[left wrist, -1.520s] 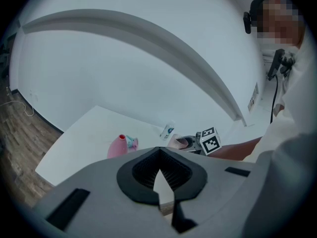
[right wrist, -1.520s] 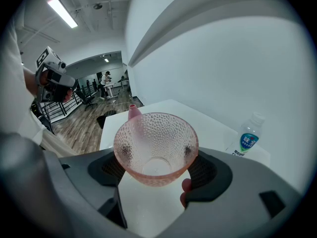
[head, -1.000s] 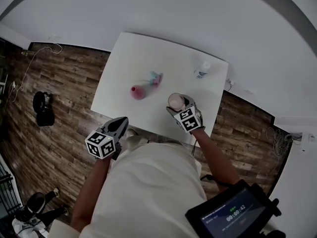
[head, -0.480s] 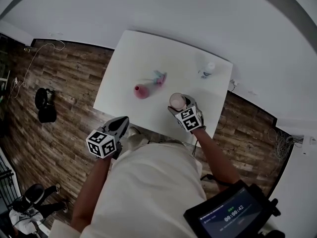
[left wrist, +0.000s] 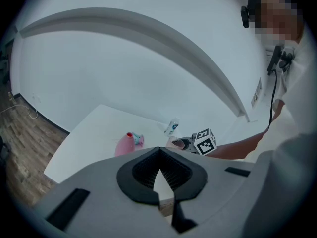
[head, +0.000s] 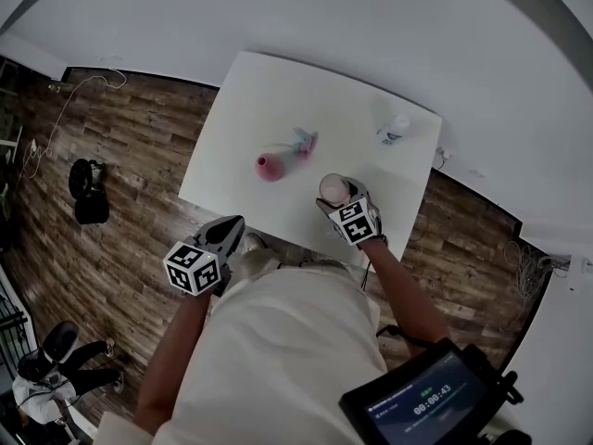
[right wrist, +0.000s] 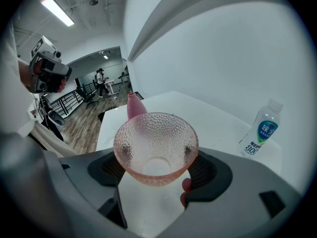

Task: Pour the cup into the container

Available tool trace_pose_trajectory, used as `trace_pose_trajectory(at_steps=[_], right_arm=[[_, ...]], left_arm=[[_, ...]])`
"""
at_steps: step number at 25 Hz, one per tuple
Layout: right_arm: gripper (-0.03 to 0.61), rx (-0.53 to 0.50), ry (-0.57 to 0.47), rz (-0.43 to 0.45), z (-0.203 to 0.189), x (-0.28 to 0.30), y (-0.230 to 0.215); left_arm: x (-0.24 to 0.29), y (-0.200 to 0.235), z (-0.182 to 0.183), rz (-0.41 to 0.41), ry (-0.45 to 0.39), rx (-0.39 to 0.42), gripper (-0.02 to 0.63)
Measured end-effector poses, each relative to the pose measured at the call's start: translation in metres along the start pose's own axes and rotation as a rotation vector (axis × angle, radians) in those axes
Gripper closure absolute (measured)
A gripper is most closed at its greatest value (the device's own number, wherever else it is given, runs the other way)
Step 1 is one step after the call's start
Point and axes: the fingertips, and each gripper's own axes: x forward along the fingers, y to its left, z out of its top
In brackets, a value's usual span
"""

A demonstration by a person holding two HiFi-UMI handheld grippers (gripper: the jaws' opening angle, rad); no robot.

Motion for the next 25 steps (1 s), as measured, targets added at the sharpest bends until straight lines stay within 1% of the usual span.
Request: trace_pose_trajectory(at_steps=[3,8,19,25], right_arm=[[0.204,0.002,0.011,0.003,-0.005,0.003,-0.001],[0.204,0.001,0.025,0.004,-0.013,0.018,-0.019],[0.204,0.002,0.042,-0.005,-0.03,0.022,-0.019],[0.204,0.001,0.05,-0.008,-0.037,0.024,-0.016]], left_arm=[[0.002,0.001,-0.002,0.002,0.004,-0.006,0.604],[0.024,0.008,-0.002,0.006,0.017,-0.014,0.604],[0.027,0.004,-0.011,0.014,0.036,-0.01,0.604],[0.026,0.002,-0.01,0.011,0.047,-0.004,0.604]])
